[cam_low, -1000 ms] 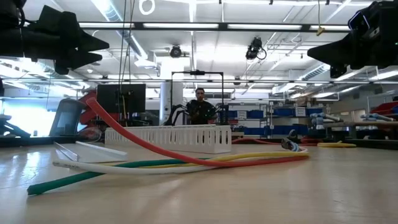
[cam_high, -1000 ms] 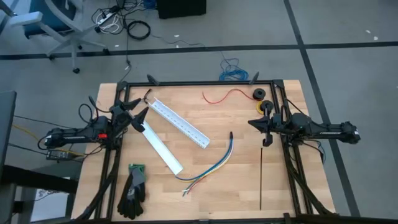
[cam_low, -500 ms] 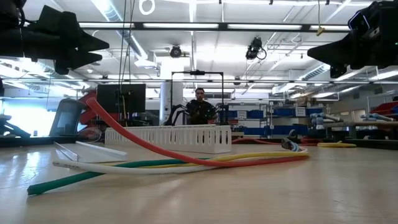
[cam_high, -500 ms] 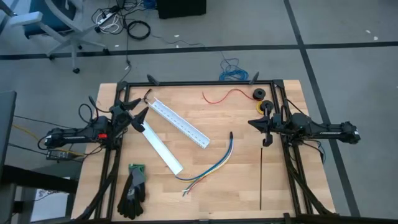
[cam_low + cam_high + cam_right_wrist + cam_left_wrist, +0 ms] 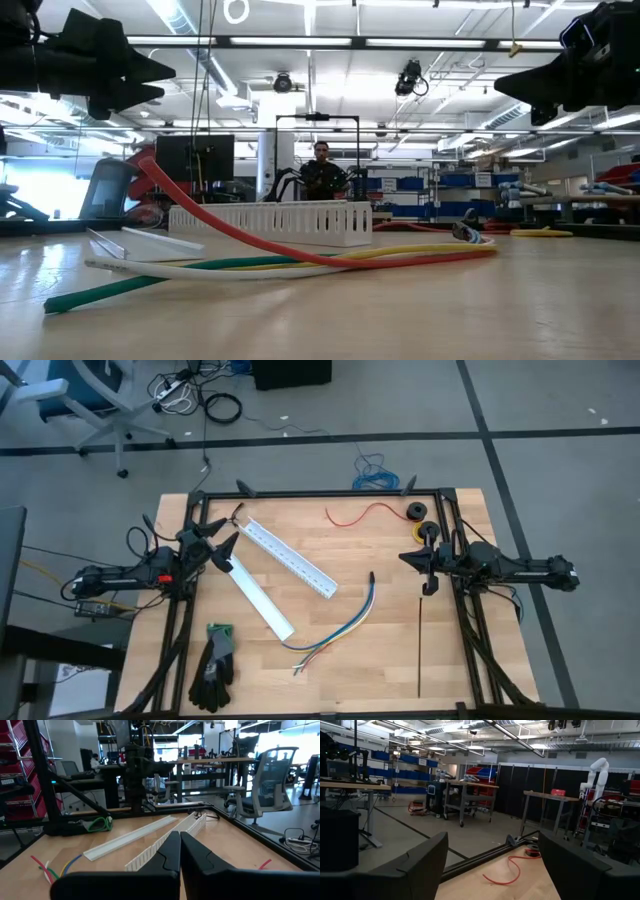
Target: Ziptie cables
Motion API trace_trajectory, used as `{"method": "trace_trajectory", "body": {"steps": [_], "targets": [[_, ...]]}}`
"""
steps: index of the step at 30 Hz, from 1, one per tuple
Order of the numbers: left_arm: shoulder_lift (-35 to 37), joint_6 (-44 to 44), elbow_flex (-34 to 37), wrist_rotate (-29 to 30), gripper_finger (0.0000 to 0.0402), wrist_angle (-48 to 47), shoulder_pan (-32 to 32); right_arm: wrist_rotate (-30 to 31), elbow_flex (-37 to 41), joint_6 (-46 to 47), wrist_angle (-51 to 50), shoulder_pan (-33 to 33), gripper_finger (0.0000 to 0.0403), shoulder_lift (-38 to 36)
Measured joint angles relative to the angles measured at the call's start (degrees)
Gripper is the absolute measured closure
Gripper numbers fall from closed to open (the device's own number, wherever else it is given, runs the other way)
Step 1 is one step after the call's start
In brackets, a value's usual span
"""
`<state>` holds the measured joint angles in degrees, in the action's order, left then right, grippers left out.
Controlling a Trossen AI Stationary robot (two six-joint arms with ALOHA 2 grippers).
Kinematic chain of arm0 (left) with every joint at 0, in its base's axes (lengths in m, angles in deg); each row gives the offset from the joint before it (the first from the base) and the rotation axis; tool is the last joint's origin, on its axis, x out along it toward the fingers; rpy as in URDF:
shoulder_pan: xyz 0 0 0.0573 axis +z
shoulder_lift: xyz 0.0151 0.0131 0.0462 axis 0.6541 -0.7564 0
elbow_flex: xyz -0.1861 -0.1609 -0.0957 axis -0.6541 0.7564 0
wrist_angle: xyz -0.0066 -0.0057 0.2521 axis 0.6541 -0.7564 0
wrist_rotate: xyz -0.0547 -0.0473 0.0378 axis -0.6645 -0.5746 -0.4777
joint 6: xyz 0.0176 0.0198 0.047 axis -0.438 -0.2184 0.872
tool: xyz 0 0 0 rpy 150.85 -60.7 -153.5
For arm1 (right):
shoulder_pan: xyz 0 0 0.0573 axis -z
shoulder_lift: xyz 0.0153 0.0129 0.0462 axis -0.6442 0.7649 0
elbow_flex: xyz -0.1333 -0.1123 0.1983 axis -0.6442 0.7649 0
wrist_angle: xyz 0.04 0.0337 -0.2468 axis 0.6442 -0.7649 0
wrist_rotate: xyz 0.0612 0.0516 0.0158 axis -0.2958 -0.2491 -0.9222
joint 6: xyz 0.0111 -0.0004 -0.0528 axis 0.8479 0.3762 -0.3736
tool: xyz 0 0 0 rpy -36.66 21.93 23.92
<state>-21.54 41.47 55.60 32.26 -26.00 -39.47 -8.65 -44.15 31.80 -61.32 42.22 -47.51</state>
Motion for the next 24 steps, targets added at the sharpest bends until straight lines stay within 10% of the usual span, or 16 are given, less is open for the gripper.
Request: {"method": "trace_trajectory", "body": {"steps": [24], "targets": [[0.0,0.0,0.0,0.0,0.0080,2.1,0.0,0.0,0.0,0.0,0.0,0.0,0.0401,0.0]]}}
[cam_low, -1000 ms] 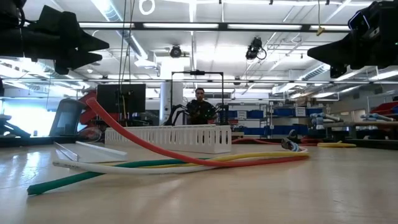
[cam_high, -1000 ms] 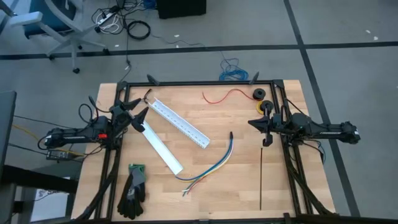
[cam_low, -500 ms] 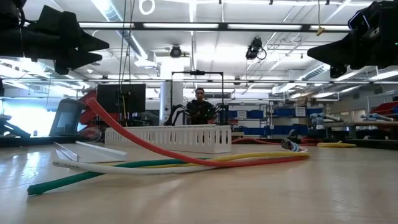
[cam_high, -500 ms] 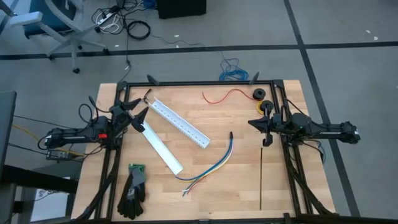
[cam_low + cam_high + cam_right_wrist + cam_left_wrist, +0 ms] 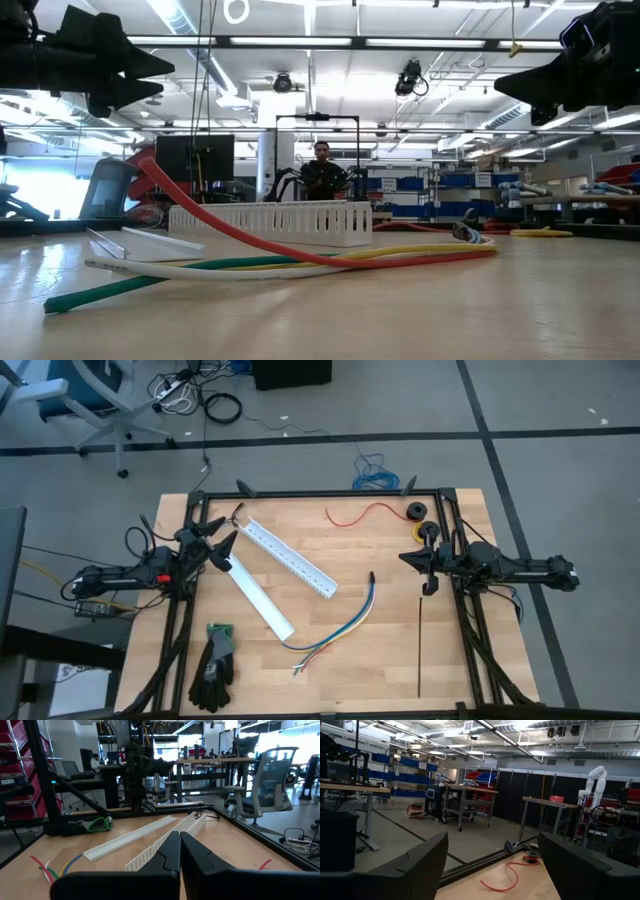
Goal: Ziptie cables
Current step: Adjust the white cable duct
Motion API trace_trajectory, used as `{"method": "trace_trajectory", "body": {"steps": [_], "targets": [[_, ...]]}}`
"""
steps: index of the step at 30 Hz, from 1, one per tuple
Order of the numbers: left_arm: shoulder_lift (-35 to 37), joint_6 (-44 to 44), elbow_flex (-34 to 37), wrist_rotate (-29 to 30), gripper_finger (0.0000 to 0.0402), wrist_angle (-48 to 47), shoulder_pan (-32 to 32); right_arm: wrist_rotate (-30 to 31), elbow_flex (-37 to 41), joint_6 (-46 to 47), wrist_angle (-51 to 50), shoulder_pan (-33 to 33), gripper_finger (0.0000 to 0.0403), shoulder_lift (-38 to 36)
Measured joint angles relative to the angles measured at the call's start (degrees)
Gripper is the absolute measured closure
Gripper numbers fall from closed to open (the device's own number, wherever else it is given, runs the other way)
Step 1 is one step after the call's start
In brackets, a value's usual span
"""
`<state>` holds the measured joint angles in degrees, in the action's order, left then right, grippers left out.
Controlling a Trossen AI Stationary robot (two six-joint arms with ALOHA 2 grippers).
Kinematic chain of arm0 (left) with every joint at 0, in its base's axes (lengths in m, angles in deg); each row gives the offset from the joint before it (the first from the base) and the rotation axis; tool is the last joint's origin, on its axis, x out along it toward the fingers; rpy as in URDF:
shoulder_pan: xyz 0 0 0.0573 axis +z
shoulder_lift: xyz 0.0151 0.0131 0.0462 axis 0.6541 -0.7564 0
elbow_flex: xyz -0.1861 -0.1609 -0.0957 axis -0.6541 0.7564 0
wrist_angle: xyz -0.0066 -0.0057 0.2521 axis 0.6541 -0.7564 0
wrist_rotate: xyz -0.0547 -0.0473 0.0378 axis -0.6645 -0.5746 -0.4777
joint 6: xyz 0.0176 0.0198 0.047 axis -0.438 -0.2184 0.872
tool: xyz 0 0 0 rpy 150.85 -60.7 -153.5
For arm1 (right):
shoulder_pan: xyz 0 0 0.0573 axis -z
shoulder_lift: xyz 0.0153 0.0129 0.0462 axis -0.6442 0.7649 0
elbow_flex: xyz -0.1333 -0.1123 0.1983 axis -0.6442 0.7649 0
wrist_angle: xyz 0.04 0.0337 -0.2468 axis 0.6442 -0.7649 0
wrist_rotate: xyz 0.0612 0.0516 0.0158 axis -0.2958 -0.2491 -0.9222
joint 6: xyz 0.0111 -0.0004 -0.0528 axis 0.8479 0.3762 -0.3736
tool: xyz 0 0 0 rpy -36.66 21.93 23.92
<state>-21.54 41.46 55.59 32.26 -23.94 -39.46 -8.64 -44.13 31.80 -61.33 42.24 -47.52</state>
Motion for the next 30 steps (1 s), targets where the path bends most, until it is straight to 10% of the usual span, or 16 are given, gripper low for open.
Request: {"method": "trace_trajectory", "body": {"steps": [22,30], "targets": [[-1.7,-0.6,0.0,-5.8,0.0082,2.1,0.0,0.0,0.0,0.0,0.0,0.0,0.0401,0.0],[-16.2,-3.4,-1.2,-11.1,0.0170,6.4,0.0,0.0,0.0,0.0,0.0,0.0,0.0401,0.0]]}}
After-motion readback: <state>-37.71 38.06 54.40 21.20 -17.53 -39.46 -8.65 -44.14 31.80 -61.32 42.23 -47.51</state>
